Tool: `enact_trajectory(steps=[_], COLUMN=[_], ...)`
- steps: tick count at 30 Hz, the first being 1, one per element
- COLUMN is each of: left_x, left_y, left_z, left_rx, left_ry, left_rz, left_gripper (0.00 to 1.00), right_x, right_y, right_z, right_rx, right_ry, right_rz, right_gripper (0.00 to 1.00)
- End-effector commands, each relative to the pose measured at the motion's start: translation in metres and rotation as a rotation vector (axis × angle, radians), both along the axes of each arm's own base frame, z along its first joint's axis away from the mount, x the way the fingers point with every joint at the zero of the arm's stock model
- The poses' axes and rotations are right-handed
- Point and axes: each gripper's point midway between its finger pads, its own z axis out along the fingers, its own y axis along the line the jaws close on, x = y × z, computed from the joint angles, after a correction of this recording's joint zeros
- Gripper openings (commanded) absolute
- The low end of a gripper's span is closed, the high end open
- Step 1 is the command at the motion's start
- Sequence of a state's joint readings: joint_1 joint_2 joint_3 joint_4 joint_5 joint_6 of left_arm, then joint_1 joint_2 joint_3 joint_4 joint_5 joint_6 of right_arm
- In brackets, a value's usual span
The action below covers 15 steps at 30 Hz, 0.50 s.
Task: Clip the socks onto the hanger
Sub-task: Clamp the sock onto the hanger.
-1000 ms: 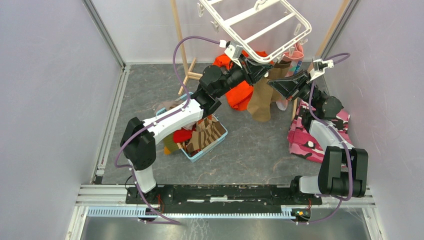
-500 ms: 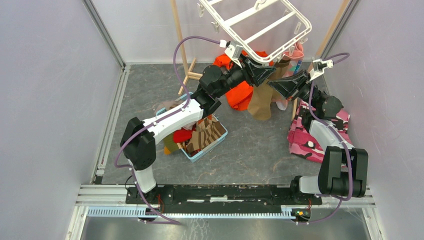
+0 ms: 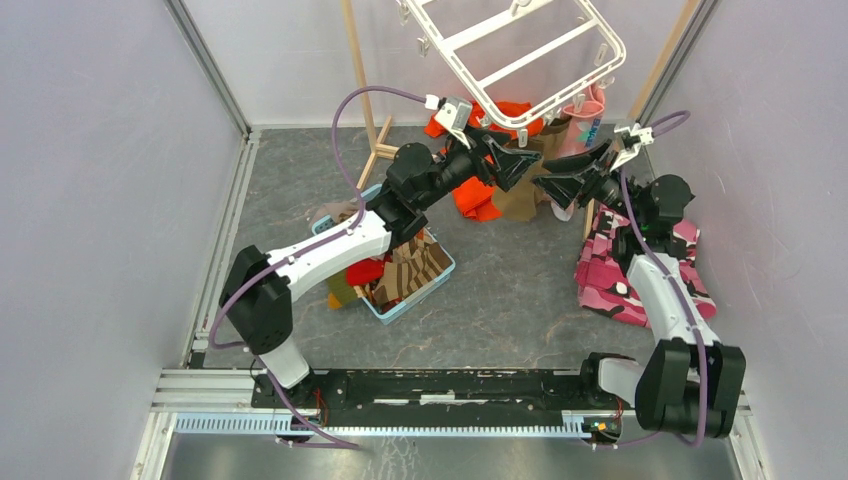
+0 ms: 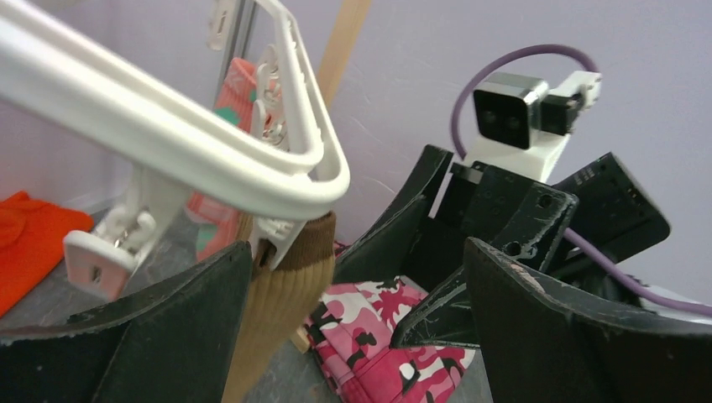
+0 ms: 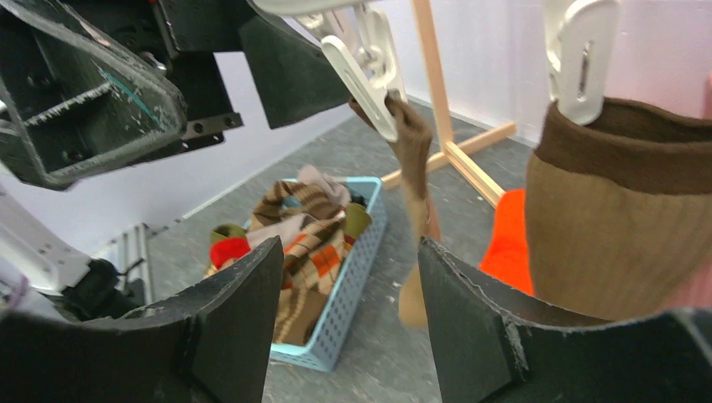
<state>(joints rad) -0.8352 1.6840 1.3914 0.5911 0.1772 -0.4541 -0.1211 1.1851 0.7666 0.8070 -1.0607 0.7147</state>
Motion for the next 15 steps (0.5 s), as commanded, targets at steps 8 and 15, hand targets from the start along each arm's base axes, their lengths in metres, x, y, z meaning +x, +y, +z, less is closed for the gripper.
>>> enact_trajectory(steps=[8, 15], left_x=[-0.025, -0.075], left_y=[0.046, 0.081], left_z=[-0.025, -0.062], left_rx=[0.09, 0.161], left_ry=[0.018, -0.056], left_rz=[0.067, -0.006], left_gripper=[1.0, 1.0], right_x=[-0.014, -0.045], right_y=[-0.036, -0.054], right_z=[-0.038, -0.068], right_rx=[-0.357, -0.604], right_ry=[-0.083, -0.147], right_rz=[-0.083, -0.084], right_gripper=[0.71, 0.73])
